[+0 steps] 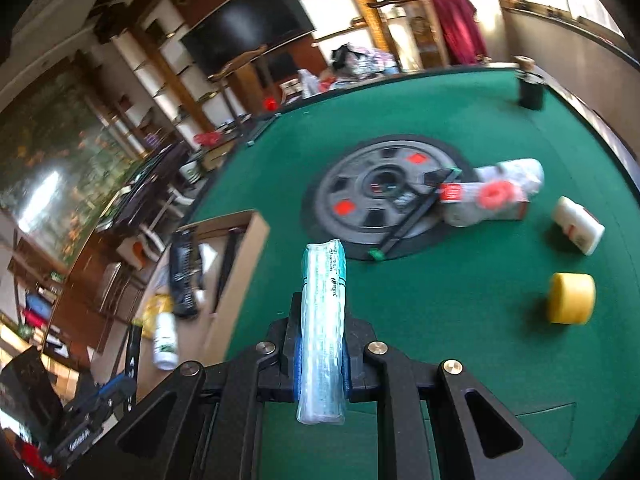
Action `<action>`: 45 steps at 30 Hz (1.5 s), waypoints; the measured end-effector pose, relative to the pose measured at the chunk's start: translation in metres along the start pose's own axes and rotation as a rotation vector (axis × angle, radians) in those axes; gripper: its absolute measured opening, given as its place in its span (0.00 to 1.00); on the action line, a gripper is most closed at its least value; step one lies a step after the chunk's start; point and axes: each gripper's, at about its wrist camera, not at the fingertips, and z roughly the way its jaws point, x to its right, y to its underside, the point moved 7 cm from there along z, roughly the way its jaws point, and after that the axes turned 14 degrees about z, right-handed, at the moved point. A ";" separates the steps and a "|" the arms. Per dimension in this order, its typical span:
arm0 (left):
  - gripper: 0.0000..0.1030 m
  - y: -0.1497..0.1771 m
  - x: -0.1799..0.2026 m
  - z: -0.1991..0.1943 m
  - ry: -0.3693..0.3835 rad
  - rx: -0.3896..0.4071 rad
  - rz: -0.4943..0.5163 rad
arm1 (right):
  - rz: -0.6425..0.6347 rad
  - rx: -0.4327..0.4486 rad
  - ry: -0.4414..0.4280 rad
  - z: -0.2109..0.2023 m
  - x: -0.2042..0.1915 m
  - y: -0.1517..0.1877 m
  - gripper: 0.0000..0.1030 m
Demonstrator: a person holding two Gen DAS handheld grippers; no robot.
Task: Organize objects
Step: 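Carry the marker and diaper pack over the cardboard box, then open the right gripper to drop the diaper pack in the box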
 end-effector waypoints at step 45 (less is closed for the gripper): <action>0.53 0.040 -0.076 0.018 -0.173 -0.112 -0.038 | -0.297 -0.312 -0.024 0.137 -0.137 0.120 0.17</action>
